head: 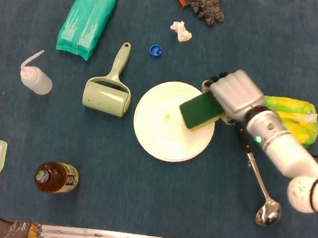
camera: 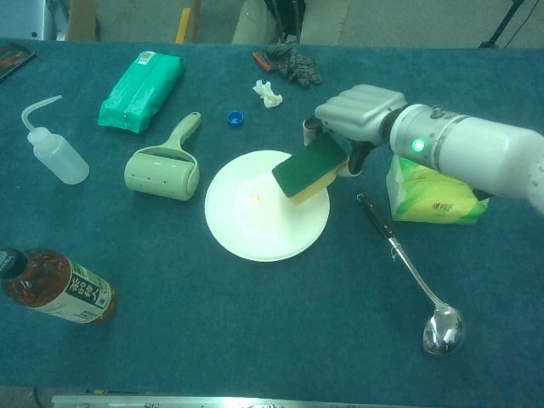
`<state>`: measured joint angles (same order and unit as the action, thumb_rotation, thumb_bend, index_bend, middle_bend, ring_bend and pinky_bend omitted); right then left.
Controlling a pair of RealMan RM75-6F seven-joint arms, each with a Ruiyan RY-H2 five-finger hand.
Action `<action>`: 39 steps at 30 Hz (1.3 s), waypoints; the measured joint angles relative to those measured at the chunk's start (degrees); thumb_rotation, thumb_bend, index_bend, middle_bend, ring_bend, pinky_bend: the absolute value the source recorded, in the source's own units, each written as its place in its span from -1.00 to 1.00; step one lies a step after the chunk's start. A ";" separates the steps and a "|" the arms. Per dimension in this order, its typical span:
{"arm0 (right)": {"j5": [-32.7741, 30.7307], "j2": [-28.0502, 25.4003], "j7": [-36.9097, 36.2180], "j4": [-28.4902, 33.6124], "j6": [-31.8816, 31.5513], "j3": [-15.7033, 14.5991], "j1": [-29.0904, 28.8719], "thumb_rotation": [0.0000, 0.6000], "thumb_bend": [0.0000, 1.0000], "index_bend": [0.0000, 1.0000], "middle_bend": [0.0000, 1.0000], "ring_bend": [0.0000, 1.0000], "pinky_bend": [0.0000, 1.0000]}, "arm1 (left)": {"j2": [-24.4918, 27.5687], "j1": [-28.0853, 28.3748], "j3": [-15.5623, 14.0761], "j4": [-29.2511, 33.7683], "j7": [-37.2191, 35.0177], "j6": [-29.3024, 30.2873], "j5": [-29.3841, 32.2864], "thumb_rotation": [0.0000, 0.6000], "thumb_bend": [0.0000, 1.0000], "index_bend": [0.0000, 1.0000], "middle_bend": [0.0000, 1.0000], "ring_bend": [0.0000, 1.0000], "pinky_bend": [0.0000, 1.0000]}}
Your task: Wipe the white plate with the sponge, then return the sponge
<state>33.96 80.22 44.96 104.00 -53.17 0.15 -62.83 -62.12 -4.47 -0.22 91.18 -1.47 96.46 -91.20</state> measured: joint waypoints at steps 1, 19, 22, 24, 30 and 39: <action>-0.14 0.80 0.50 -0.31 -0.41 0.00 -0.28 1.00 -0.47 -0.14 -0.34 -0.44 0.18 | -0.01 -0.03 0.00 -0.10 -0.14 0.03 0.00 1.00 -0.27 -0.44 -0.67 -0.92 -0.96; 0.09 11.36 5.63 -6.62 -3.82 -0.62 -2.21 1.00 -0.47 -0.14 -0.34 -0.44 0.18 | -0.53 -0.02 0.16 -1.76 -1.57 -0.55 0.40 1.00 -0.27 -0.44 -0.67 -0.92 -0.96; -0.47 12.11 5.87 -7.13 -3.79 -0.56 -2.18 1.00 -0.47 -0.14 -0.34 -0.44 0.18 | -0.49 -0.16 0.17 -1.86 -1.64 -0.44 0.53 1.00 -0.27 -0.44 -0.67 -0.92 -0.96; -0.48 12.60 6.27 -7.50 -3.91 -0.56 -2.20 1.00 -0.47 -0.14 -0.34 -0.44 0.18 | -0.49 -0.24 0.18 -1.95 -1.71 -0.42 0.64 1.00 -0.27 -0.44 -0.67 -0.92 -0.96; -0.36 12.94 7.16 -7.76 -4.20 -0.63 -2.17 1.00 -0.47 -0.14 -0.34 -0.44 0.18 | -0.53 -0.24 0.17 -2.03 -1.78 -0.43 0.51 1.00 -0.27 -0.44 -0.67 -0.92 -0.96; -2.38 11.00 8.60 -6.92 -4.48 -1.14 -2.05 1.00 -0.47 -0.14 -0.34 -0.44 0.18 | -0.62 -0.20 0.14 -2.07 -1.58 -0.62 0.42 1.00 -0.27 -0.44 -0.67 -0.92 -0.96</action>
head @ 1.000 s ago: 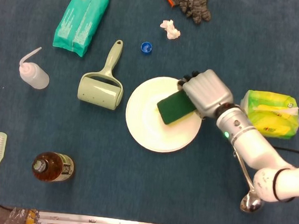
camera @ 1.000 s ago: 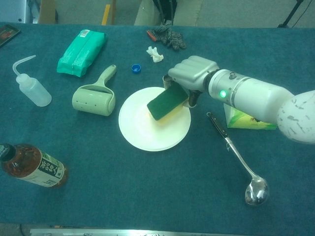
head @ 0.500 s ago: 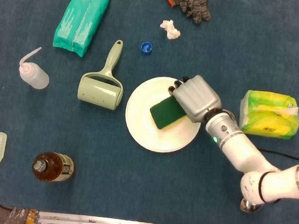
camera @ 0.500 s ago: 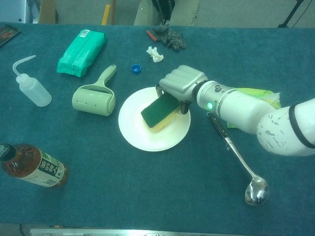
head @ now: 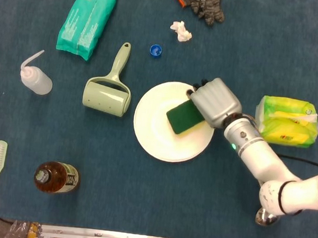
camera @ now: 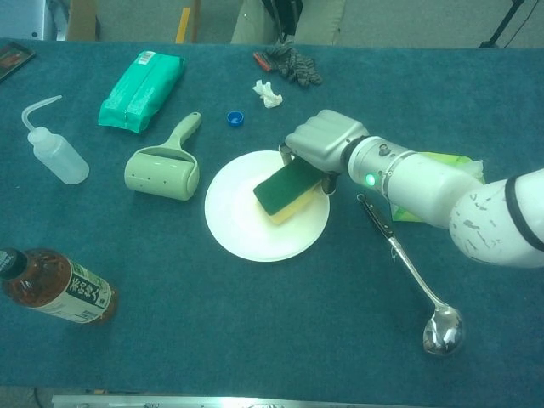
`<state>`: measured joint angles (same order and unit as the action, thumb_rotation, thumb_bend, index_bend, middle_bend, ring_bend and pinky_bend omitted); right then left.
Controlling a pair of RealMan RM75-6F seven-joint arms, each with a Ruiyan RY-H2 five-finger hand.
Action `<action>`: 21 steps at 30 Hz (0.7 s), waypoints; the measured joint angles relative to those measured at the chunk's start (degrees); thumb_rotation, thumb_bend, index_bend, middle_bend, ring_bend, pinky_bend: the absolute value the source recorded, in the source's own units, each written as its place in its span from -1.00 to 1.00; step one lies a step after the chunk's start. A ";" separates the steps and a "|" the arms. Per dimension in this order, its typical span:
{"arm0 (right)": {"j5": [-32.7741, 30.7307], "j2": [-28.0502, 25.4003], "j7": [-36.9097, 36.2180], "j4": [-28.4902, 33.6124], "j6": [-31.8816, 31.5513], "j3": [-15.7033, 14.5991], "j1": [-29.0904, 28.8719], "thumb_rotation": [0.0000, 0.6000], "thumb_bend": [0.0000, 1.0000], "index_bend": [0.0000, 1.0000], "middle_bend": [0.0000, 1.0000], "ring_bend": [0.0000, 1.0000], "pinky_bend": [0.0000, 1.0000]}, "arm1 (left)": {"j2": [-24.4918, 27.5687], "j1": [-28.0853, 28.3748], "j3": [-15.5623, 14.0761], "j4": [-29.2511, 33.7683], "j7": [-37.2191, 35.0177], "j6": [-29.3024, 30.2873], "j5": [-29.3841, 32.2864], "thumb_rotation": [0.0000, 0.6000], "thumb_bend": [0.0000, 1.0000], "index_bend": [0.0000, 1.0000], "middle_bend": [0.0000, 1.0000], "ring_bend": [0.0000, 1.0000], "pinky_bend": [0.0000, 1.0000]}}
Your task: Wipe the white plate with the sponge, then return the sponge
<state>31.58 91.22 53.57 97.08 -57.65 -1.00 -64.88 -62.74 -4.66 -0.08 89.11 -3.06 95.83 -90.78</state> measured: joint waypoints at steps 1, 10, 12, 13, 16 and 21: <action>-0.09 -0.24 0.17 0.16 -0.11 -0.04 -0.01 1.00 -0.47 -0.14 -0.34 -0.44 0.18 | 0.00 -0.02 0.01 0.01 0.03 0.03 0.00 1.00 -0.27 -0.44 -0.67 -0.92 -0.96; 0.89 -1.26 -1.12 1.24 -0.75 1.30 0.34 1.00 -0.47 -0.14 -0.34 -0.44 0.18 | -0.06 -0.14 0.02 0.01 0.00 0.18 -0.02 1.00 -0.27 -0.44 -0.67 -0.92 -0.96; 1.39 -0.64 -1.41 0.96 -0.60 1.59 0.34 1.00 -0.47 -0.14 -0.34 -0.44 0.18 | 0.00 -0.26 0.02 -0.04 -0.10 0.28 0.07 1.00 -0.27 -0.44 -0.67 -0.92 -0.96; 1.51 -0.33 -1.50 0.79 -0.49 1.72 0.32 1.00 -0.47 -0.14 -0.34 -0.44 0.18 | 0.04 -0.32 0.01 -0.09 -0.14 0.31 0.11 1.00 -0.27 -0.44 -0.67 -0.92 -0.96; 1.77 0.90 -1.77 -0.01 -0.03 2.08 0.18 1.00 -0.47 -0.14 -0.34 -0.44 0.18 | 0.09 -0.52 -0.02 -0.32 -0.43 0.41 0.32 1.00 -0.27 -0.44 -0.67 -0.92 -0.96; 2.20 2.97 -1.82 -1.92 0.75 2.22 -0.07 1.00 -0.47 -0.14 -0.34 -0.44 0.18 | 0.04 -0.76 -0.10 -0.72 -0.79 0.40 0.56 1.00 -0.27 -0.44 -0.67 -0.92 -0.96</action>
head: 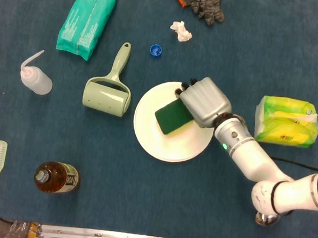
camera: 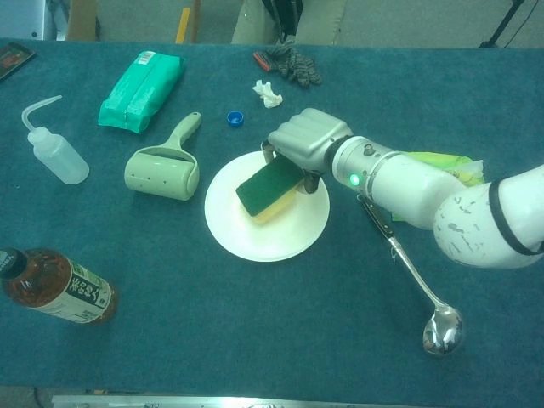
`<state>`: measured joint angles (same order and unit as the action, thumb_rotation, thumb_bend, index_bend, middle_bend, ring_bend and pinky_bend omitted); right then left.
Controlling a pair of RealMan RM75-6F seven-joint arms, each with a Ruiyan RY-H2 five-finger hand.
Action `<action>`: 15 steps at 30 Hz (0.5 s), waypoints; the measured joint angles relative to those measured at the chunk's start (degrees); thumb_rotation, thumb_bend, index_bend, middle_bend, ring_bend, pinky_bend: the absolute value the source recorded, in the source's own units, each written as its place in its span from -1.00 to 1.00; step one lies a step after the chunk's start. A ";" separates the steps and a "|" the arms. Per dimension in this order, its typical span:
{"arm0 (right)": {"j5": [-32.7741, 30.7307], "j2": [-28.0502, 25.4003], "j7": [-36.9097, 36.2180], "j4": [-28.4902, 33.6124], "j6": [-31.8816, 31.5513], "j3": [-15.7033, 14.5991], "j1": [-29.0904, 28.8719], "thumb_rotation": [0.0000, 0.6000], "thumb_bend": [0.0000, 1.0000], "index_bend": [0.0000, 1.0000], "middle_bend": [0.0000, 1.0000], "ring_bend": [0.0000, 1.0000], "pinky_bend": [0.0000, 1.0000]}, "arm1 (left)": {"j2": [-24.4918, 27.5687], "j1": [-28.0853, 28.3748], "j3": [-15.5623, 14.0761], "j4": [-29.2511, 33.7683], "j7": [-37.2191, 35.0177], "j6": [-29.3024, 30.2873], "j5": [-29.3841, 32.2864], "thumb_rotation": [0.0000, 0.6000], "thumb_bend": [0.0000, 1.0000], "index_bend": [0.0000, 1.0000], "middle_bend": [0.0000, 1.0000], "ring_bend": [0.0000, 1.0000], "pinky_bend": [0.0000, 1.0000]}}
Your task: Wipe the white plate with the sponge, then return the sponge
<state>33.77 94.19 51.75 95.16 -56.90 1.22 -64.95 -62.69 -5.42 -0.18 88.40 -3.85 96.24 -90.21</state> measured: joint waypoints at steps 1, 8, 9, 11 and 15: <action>-0.01 0.28 0.16 -0.29 0.15 -0.09 -0.05 1.00 -0.47 -0.14 -0.34 -0.44 0.18 | -0.01 -0.04 0.00 -0.05 -0.06 0.02 0.02 1.00 -0.27 -0.44 -0.67 -0.92 -0.96; -1.32 -0.05 1.57 -0.78 0.20 -1.12 -0.05 1.00 -0.47 -0.14 -0.34 -0.44 0.18 | -0.15 -0.01 0.02 -0.16 -0.05 -0.10 -0.07 1.00 -0.27 -0.44 -0.67 -0.92 -0.96; -1.57 -0.21 1.71 -0.73 0.17 -1.23 -0.01 1.00 -0.47 -0.14 -0.34 -0.44 0.18 | -0.19 0.04 0.01 -0.14 -0.02 -0.13 -0.16 1.00 -0.27 -0.44 -0.67 -0.92 -0.96; -1.94 -0.62 2.09 -0.59 0.07 -1.55 0.06 1.00 -0.47 -0.14 -0.34 -0.44 0.18 | -0.28 0.12 -0.01 -0.10 0.05 -0.17 -0.34 1.00 -0.27 -0.44 -0.67 -0.92 -0.96; -2.53 -1.50 2.47 -0.19 -0.19 -1.78 0.17 1.00 -0.47 -0.14 -0.34 -0.44 0.18 | -0.34 0.12 -0.02 -0.05 0.14 -0.17 -0.40 1.00 -0.27 -0.44 -0.67 -0.92 -0.96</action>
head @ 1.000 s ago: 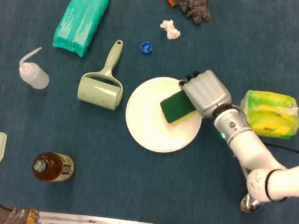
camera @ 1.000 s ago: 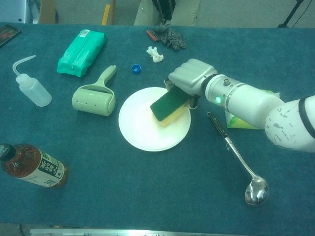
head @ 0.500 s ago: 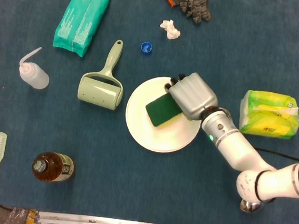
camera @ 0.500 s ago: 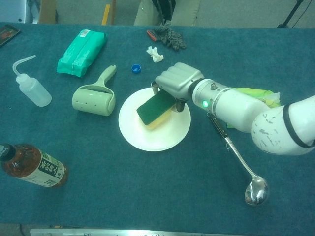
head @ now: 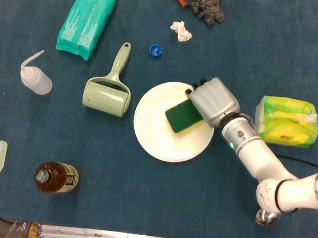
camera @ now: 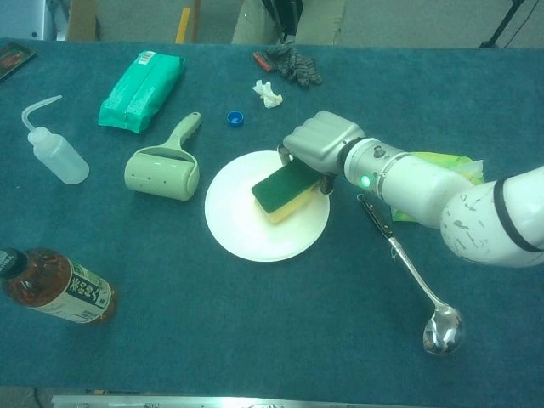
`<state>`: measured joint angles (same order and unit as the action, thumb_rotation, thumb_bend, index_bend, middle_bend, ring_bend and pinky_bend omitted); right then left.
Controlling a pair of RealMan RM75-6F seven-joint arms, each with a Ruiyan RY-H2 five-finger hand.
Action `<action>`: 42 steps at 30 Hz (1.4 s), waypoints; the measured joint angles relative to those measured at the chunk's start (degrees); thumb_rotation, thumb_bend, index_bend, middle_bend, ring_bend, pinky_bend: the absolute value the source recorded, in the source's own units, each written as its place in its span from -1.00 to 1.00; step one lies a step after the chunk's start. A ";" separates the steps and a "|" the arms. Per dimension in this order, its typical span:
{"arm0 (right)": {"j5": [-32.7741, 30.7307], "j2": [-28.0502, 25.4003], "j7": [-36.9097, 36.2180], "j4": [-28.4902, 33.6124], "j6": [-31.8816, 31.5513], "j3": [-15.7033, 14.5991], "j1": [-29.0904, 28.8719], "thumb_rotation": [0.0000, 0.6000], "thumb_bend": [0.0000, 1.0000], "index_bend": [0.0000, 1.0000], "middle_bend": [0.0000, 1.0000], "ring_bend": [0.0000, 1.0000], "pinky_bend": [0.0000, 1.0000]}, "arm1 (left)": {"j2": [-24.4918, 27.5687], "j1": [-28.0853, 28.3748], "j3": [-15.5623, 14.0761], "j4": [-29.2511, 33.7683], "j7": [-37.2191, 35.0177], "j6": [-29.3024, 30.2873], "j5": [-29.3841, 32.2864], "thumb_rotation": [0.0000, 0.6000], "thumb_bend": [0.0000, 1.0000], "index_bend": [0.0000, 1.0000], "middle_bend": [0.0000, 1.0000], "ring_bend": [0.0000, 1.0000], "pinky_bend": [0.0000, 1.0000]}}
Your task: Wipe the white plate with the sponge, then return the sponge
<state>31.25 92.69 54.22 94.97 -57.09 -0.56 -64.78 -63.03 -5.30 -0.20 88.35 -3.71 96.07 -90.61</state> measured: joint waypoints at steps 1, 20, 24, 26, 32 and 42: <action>-0.09 -0.22 0.10 0.08 -0.08 -0.03 0.01 1.00 -0.47 -0.14 -0.34 -0.44 0.18 | 0.00 -0.01 0.00 0.00 0.00 0.02 -0.01 1.00 -0.27 -0.44 -0.67 -0.92 -0.96; 12.27 -1.00 -3.29 0.47 -2.32 -0.44 2.55 1.00 -0.49 -0.14 -0.34 -0.43 0.18 | -0.07 -0.49 -0.06 -0.36 -0.54 0.74 -0.17 1.00 -0.27 -0.44 -0.67 -0.92 -0.96; 15.64 0.17 -3.29 -0.98 -2.65 -1.33 3.38 1.00 -0.50 -0.14 -0.34 -0.43 0.18 | -0.19 -0.50 -0.07 -0.66 -0.82 0.72 -0.21 1.00 -0.27 -0.44 -0.67 -0.92 -0.96; 16.97 0.86 -2.79 -1.92 -2.73 -1.88 3.74 1.00 -0.50 -0.14 -0.34 -0.43 0.18 | -0.23 -0.47 -0.04 -0.74 -0.87 0.68 -0.23 1.00 -0.27 -0.44 -0.67 -0.92 -0.96; 19.70 3.13 -1.09 -4.80 -2.94 -2.80 4.77 1.00 -0.50 -0.14 -0.34 -0.43 0.18 | -0.29 -0.41 0.00 -0.98 -1.13 0.53 -0.14 1.00 -0.27 -0.44 -0.67 -0.92 -0.96; 20.89 2.62 1.41 -5.61 -2.08 -3.33 6.10 1.00 -0.51 -0.14 -0.34 -0.43 0.17 | -0.52 -0.42 0.00 -1.39 -1.59 0.17 0.15 1.00 -0.27 -0.44 -0.67 -0.92 -0.96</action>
<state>52.14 95.31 55.63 89.36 -59.17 -3.89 -58.68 -63.56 -5.72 -0.20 86.96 -5.30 96.24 -90.46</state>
